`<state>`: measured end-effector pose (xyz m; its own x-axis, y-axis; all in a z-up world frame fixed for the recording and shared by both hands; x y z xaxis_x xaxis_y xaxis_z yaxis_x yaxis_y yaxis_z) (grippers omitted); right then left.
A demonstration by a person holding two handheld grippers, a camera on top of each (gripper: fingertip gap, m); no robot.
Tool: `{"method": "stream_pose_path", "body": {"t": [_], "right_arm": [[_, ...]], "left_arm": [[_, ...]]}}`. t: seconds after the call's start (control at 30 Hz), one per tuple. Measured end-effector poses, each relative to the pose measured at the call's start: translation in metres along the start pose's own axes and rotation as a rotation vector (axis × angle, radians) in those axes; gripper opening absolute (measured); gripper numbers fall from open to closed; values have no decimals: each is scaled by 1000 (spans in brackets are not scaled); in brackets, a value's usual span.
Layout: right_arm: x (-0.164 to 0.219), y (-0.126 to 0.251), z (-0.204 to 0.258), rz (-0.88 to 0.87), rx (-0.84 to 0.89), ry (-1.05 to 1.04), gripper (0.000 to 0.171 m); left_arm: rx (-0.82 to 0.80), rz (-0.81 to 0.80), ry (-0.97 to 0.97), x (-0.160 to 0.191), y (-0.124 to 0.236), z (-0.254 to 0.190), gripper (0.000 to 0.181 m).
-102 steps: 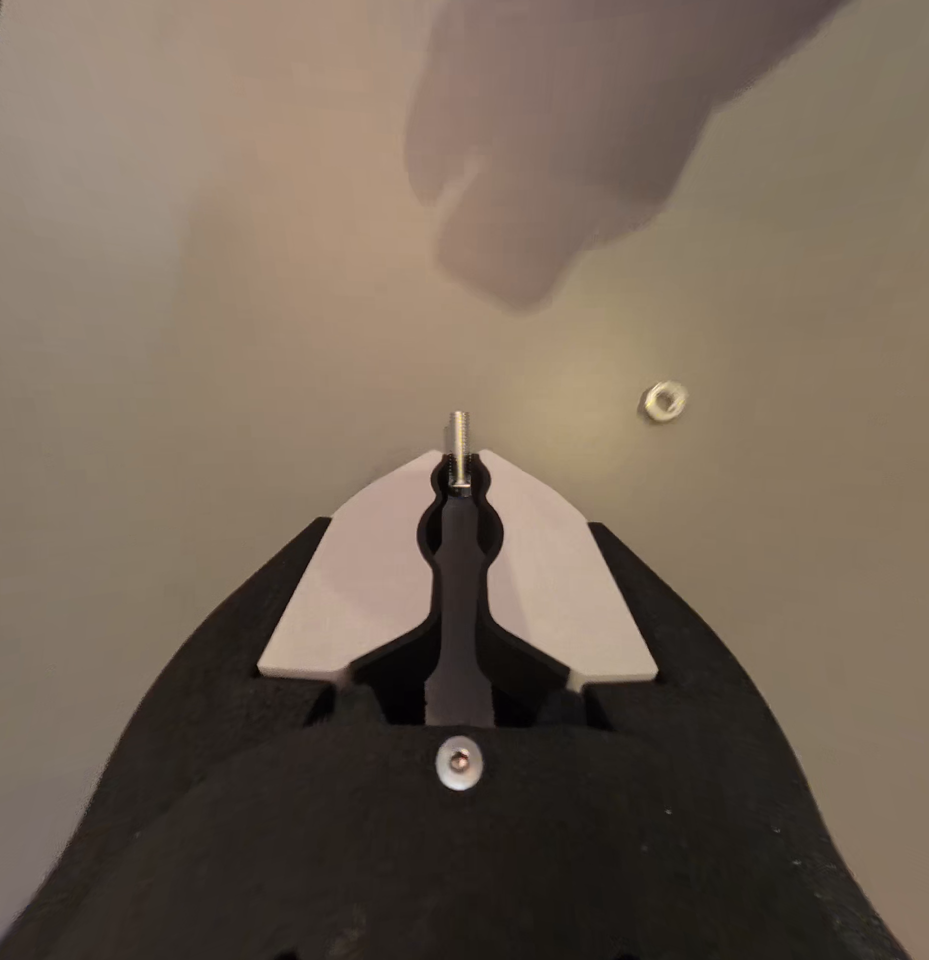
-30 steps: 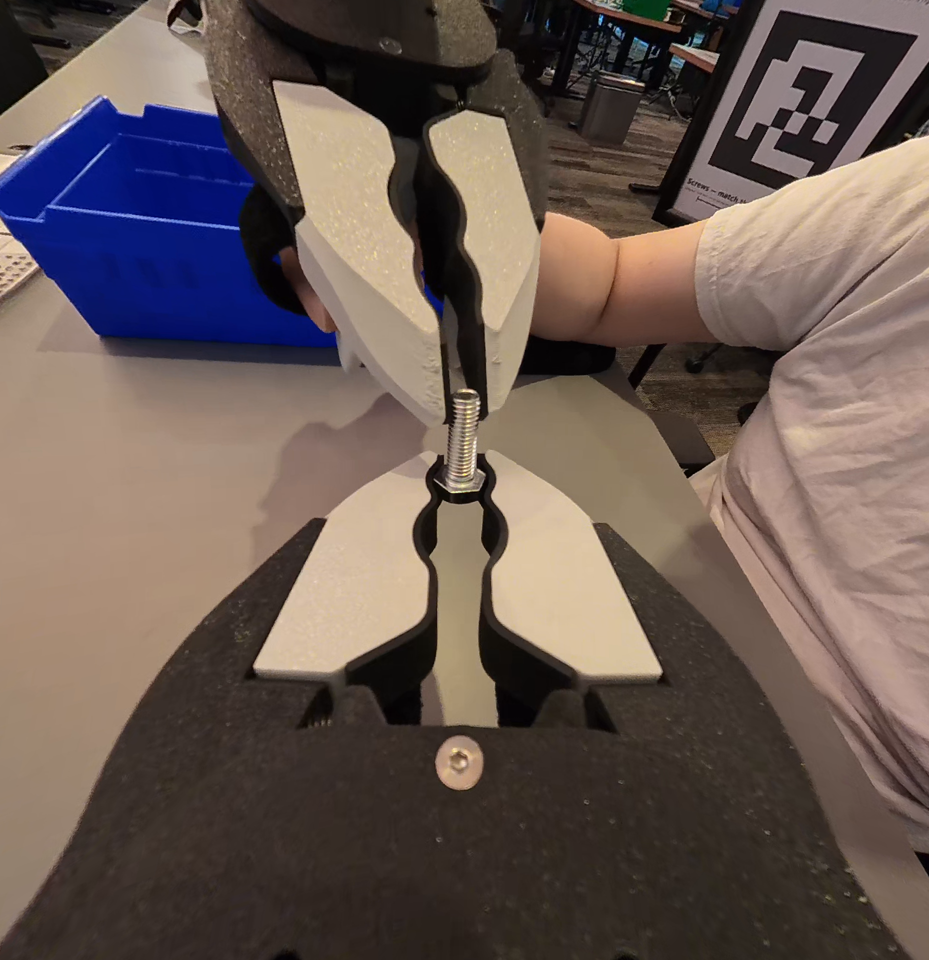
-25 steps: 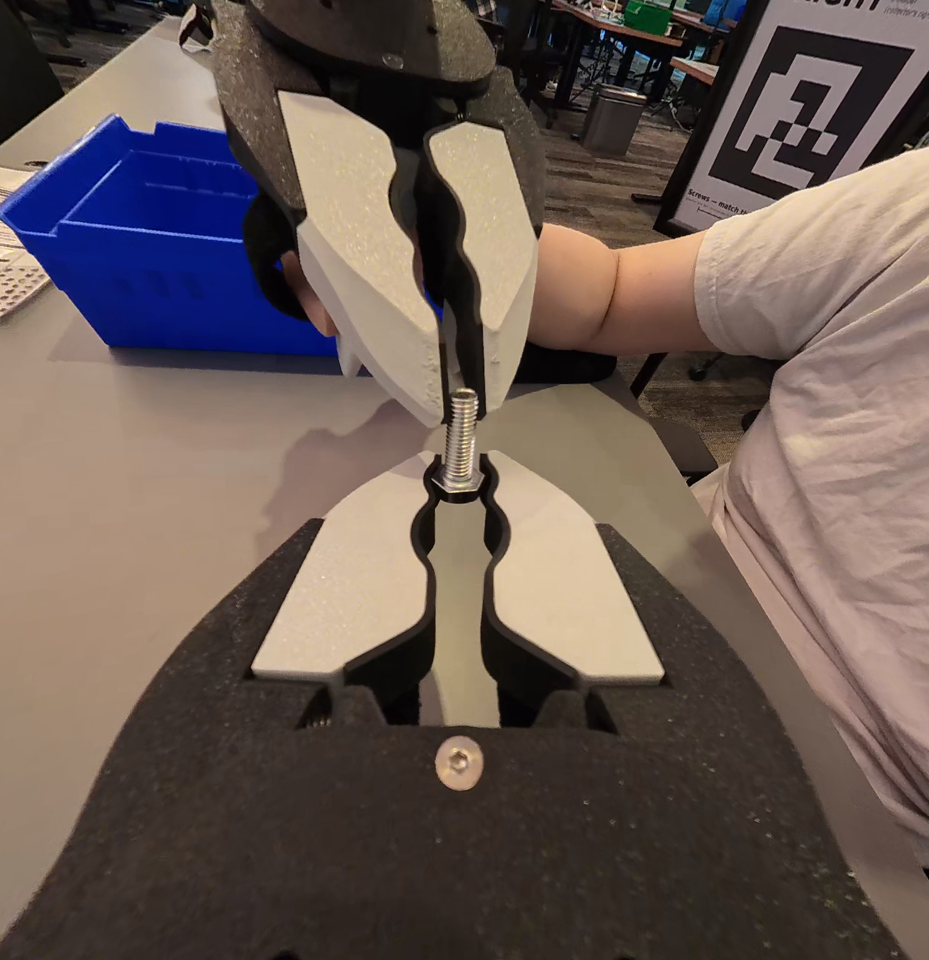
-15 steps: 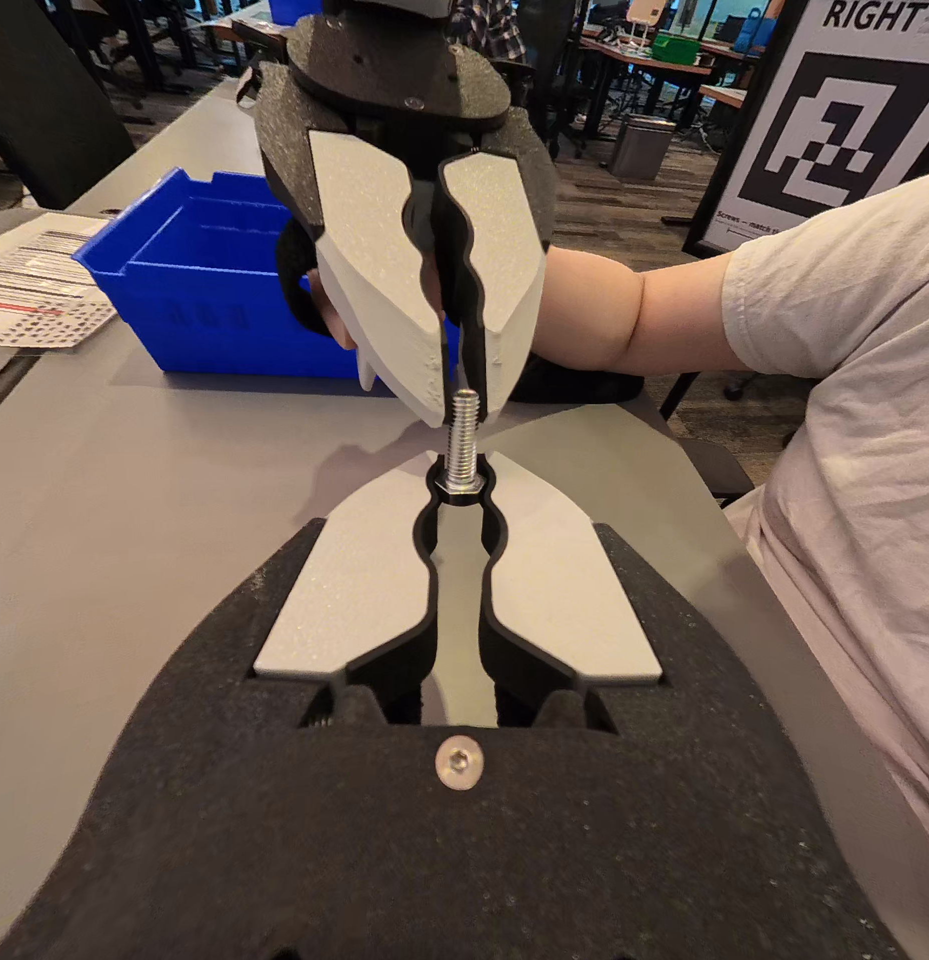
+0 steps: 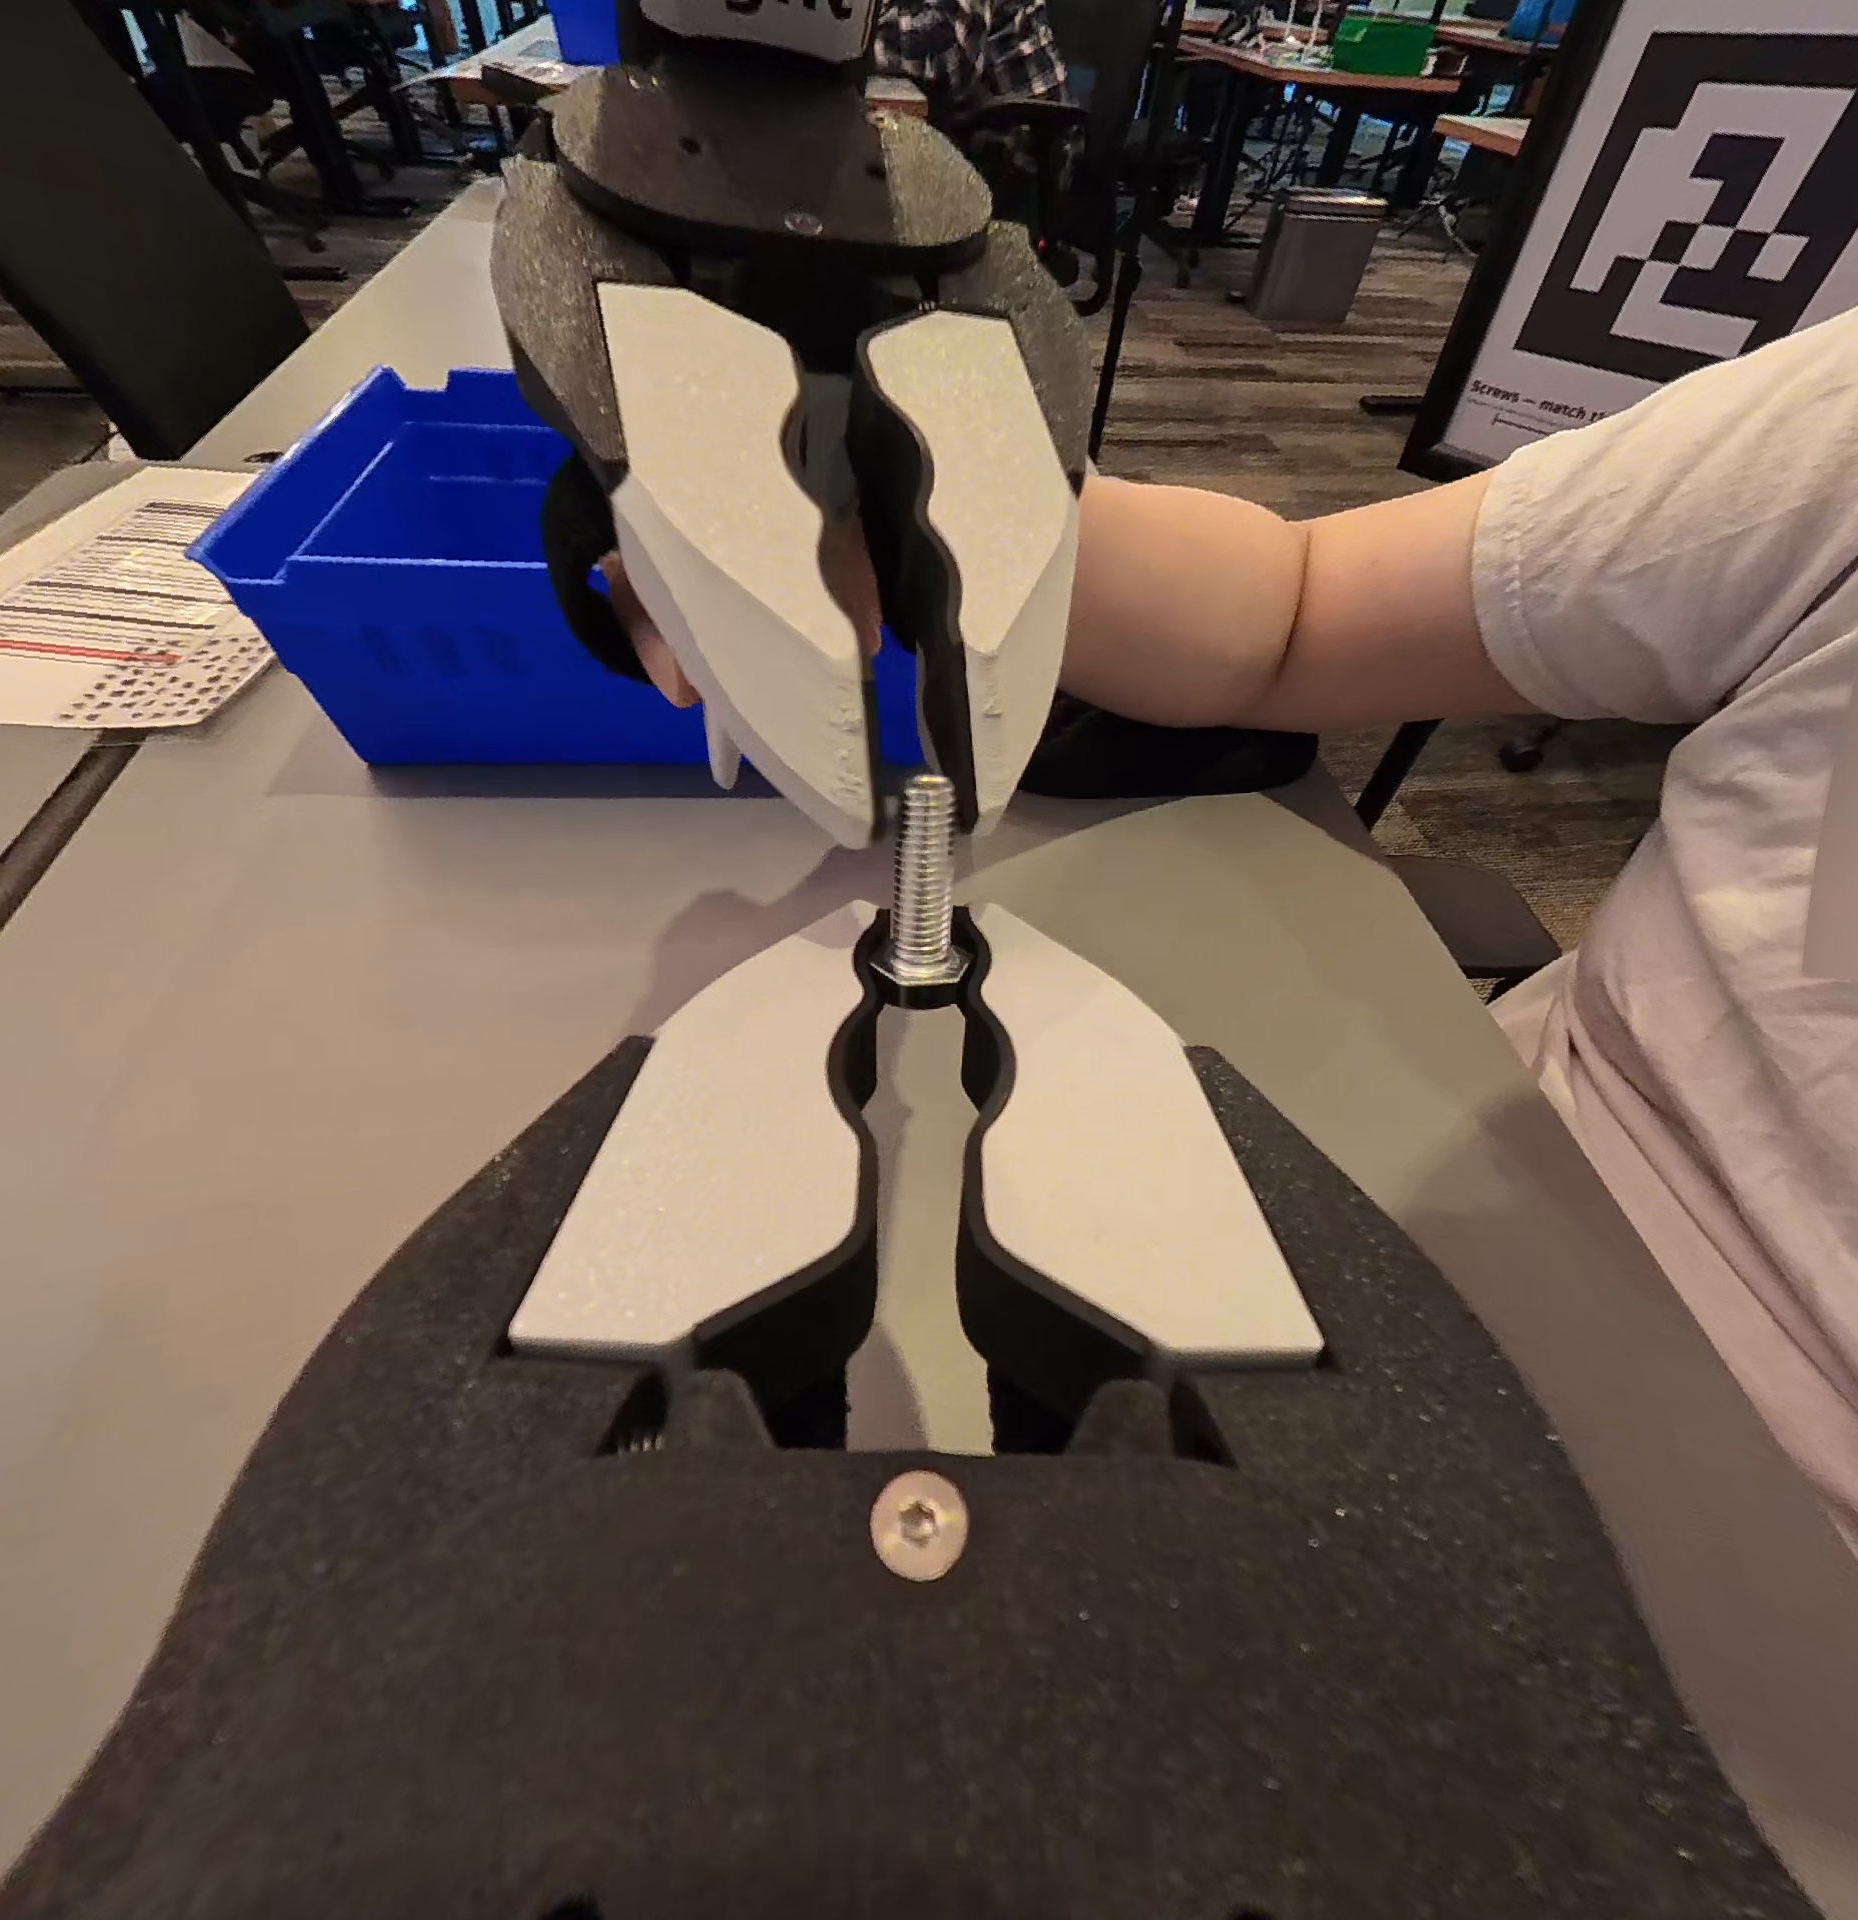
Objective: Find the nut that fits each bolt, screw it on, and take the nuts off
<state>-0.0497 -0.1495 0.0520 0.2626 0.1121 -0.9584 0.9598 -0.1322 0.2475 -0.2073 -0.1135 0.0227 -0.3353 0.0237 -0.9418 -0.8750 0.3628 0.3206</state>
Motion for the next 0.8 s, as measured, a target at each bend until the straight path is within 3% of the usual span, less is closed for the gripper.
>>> {"method": "stream_pose_path", "body": {"t": [0.2,0.37,0.47,0.8], "right_arm": [[-1,0,-3,9,60,-34,21],[1,-6,-5,58,116,-53,16],[1,-6,-6,47,128,-60,7],[3,-2,-5,14,18,-90,7]], "left_arm": [[-122,14,-10,1,0,6,10],[-171,-11,-6,-1,3,7,10],[-170,-7,-16,-2,3,6,10],[-73,-12,-12,-3,1,0,11]]}}
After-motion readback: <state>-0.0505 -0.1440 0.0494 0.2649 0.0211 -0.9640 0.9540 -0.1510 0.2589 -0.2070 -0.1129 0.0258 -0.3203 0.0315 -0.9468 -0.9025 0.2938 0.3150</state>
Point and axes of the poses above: each gripper's, where its closed fingertips meet, y back along the fingers, x out of its underside, z = x × y across the jaws, the point moved 10 cm from there along y, back along the fingers, and after that the axes turned 3 degrees about y, right-handed, at the moved point
